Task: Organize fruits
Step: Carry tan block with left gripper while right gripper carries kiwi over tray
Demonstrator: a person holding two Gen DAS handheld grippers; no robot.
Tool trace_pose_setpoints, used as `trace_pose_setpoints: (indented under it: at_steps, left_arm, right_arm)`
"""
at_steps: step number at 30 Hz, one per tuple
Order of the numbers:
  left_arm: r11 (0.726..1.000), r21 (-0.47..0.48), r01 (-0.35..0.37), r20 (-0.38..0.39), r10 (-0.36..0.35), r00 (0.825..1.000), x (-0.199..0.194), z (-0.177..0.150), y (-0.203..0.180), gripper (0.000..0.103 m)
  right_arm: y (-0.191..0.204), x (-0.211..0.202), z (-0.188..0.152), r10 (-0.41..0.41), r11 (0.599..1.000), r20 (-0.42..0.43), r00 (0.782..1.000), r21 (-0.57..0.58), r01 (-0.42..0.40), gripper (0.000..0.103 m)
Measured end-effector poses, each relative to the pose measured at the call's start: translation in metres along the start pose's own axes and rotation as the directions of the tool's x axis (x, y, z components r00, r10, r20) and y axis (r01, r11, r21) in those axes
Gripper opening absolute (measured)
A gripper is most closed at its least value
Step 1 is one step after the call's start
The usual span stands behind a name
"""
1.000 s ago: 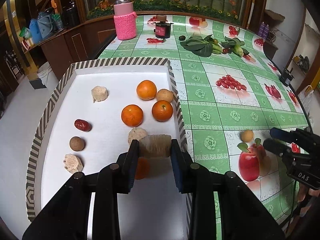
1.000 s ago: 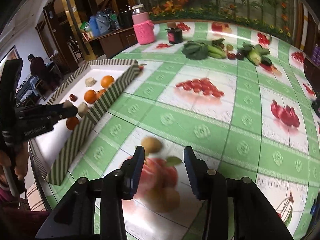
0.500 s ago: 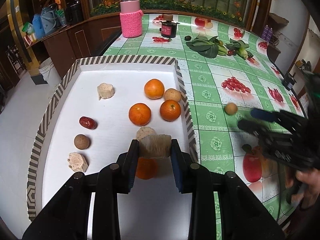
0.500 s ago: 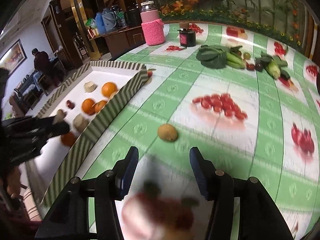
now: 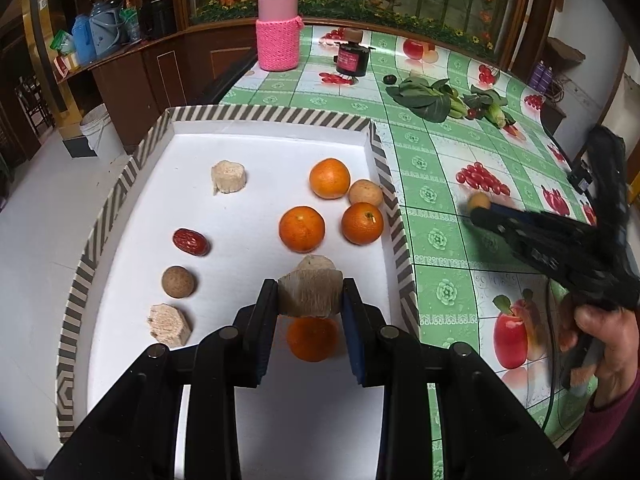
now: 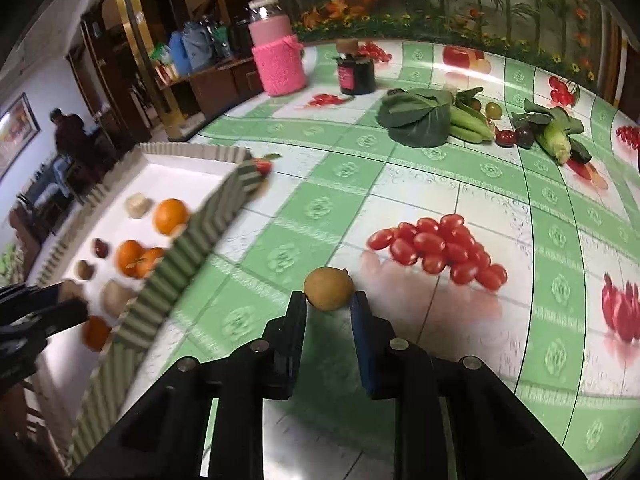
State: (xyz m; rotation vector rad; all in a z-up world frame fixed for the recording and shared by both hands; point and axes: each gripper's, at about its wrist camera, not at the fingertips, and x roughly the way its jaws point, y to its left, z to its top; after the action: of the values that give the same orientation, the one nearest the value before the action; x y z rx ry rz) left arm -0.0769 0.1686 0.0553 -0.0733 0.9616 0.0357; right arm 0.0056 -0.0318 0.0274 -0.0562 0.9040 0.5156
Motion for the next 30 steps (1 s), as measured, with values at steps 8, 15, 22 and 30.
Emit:
trace_pose_setpoints:
  at_steps: [8,15,22,30]
  left_arm:
    - [0.999,-0.018,-0.034,0.014,0.034,0.999,-0.017,-0.008,0.025,0.029]
    - [0.996,-0.068,-0.06,-0.005,0.059,0.998,-0.022,-0.019,0.052,0.029]
    - [0.993,-0.099,-0.058,-0.041,0.054,0.998,-0.02,-0.032,0.069,0.029]
    - [0.995,-0.097,-0.034,-0.08,0.026,0.996,-0.01,-0.044,0.069,0.029]
  right_arm:
    - [0.035,-0.048,-0.016,0.098,0.995,0.065,0.993,-0.034,-0.096,0.023]
    - [0.085,-0.065,-0.02,0.207,0.973,0.07,0.976,-0.123,-0.197,0.023]
    - [0.127,-0.054,-0.028,0.251,0.95,0.009,0.968,-0.195,-0.244,0.023]
    - [0.166,-0.04,-0.036,0.278,0.916,-0.066,0.958,-0.283,-0.285,0.023]
